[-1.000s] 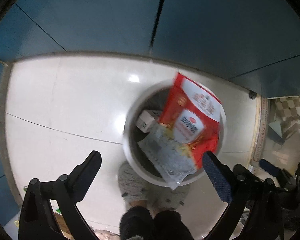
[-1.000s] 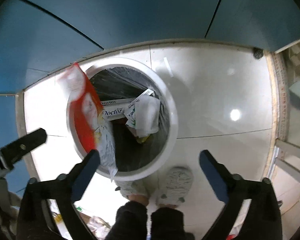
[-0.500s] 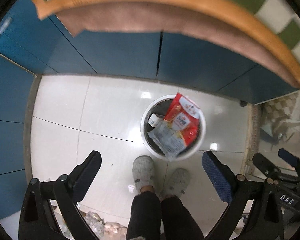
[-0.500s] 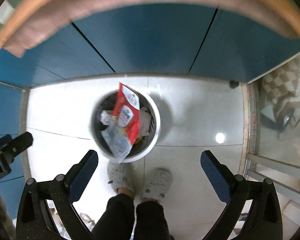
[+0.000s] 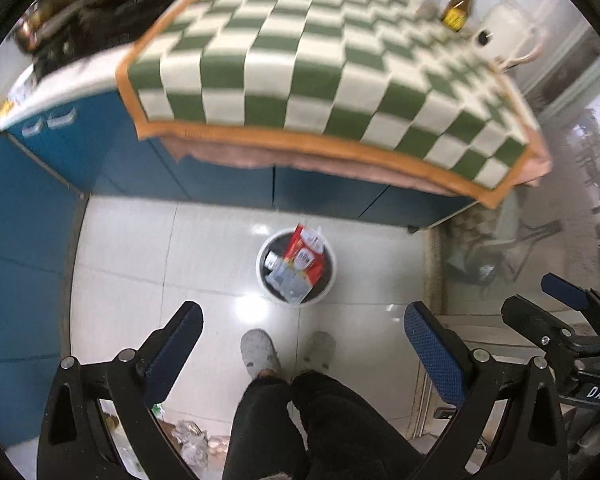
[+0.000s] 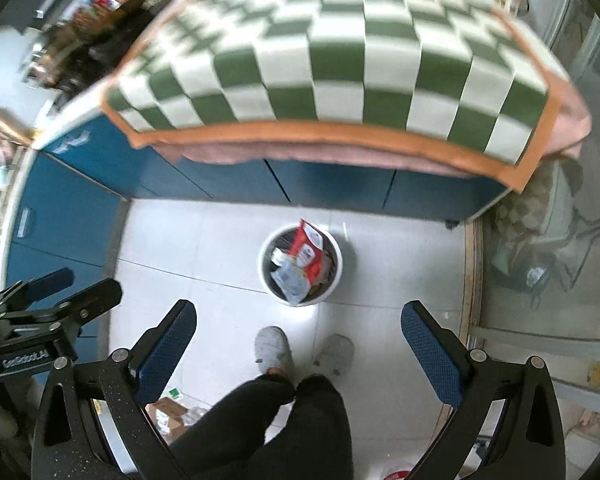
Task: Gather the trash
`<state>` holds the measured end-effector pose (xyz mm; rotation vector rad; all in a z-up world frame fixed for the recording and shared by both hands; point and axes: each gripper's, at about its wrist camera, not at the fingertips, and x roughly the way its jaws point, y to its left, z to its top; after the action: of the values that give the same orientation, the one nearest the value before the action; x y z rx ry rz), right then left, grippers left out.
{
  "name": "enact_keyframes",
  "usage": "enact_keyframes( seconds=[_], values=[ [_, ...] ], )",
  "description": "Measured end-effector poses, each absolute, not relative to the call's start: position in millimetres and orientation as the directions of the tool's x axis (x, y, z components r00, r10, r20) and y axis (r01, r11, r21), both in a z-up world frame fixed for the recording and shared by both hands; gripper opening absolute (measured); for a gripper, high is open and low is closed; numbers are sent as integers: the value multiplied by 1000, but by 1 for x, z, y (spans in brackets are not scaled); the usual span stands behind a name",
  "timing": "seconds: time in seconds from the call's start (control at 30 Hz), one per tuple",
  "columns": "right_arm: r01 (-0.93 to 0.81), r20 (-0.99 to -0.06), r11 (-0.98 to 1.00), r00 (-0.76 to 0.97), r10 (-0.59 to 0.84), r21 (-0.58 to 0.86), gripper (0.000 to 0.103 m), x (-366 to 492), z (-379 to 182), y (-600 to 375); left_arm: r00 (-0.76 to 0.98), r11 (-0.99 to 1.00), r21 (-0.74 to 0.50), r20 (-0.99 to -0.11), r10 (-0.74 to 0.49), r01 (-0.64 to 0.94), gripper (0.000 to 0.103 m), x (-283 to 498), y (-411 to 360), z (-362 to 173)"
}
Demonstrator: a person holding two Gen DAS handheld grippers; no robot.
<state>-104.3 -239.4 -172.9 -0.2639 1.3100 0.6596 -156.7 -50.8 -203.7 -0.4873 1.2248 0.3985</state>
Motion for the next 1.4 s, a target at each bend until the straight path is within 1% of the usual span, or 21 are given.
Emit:
enact_keyframes(
  seconds=[0.03, 0.13, 0.23, 0.37, 0.53, 0.73, 1.0, 1.4],
  values=[
    [-582, -941, 789, 112, 321, 200, 103, -107, -149, -243, 308, 837, -142, -951, 34, -529, 103, -158, -52, -192],
    [-579, -921, 780, 121, 371, 238, 103, -114, -100, -249, 357, 846, -165, -933, 32, -507, 103, -161, -50, -156],
    [-578, -902, 772, 136, 411, 264, 103, -120, -61, -251, 402, 851, -203, -916, 10, -484, 103, -164, -49, -129],
    [-575, -878, 754, 123, 463, 317, 103, -127, -24, -258, 438, 851, -271, -897, -54, -450, 103, -171, -54, -103],
    [-574, -846, 728, 109, 522, 376, 103, -135, 9, -267, 490, 838, -353, -864, -119, -417, 103, -184, -59, -72],
    [-577, -829, 704, 79, 553, 415, 103, -145, 23, -275, 541, 820, -405, -829, -144, -404, 103, -202, -63, -51],
    [-571, -826, 686, 24, 563, 451, 103, -151, 18, -276, 564, 795, -441, -811, -155, -416, 103, -216, -60, -46],
    [-594, -836, 666, -21, 549, 452, 103, -155, 12, -262, 561, 799, -438, -813, -155, -413, 103, -223, -56, -46]
  ],
)
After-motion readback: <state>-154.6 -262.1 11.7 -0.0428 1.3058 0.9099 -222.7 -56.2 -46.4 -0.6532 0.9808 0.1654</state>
